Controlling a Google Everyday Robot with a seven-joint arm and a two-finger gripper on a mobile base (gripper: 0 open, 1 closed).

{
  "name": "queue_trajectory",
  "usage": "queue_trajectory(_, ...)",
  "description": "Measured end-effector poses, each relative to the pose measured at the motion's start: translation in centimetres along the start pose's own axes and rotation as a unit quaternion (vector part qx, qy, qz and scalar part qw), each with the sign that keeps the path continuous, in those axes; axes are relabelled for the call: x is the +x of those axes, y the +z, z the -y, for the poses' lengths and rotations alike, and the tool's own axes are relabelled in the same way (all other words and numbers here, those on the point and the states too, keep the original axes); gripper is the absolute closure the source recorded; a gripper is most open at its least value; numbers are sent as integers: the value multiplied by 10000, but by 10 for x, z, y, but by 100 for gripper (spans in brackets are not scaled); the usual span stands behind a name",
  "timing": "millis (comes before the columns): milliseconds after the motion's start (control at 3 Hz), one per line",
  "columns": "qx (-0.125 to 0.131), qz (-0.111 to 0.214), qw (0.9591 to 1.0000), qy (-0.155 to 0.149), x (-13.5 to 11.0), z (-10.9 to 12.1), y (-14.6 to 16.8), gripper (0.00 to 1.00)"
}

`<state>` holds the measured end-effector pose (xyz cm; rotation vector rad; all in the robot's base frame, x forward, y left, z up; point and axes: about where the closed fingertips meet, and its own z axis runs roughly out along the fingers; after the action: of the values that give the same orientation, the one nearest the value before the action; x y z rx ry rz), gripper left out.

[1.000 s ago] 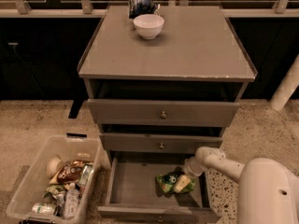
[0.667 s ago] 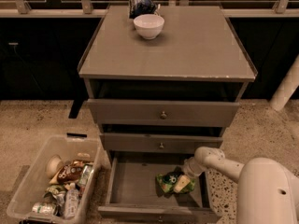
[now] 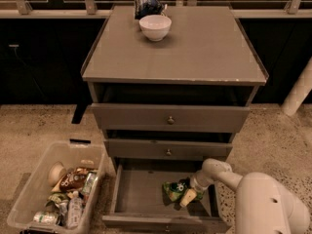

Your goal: Pick green rice chip bag from bottom drawer and place on counter

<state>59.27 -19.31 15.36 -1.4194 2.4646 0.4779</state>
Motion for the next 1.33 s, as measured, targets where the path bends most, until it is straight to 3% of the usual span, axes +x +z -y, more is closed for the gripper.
queue_trajectory(333, -226, 26, 9996, 194, 21, -3, 38, 0)
queue_trajectory(667, -226, 26, 9996, 194, 20, -3, 37, 12)
queue_trajectory(1000, -226, 26, 9996, 194, 20, -3, 37, 30)
queue_trajectory(1333, -227, 26, 9996, 194, 20, -3, 37, 54)
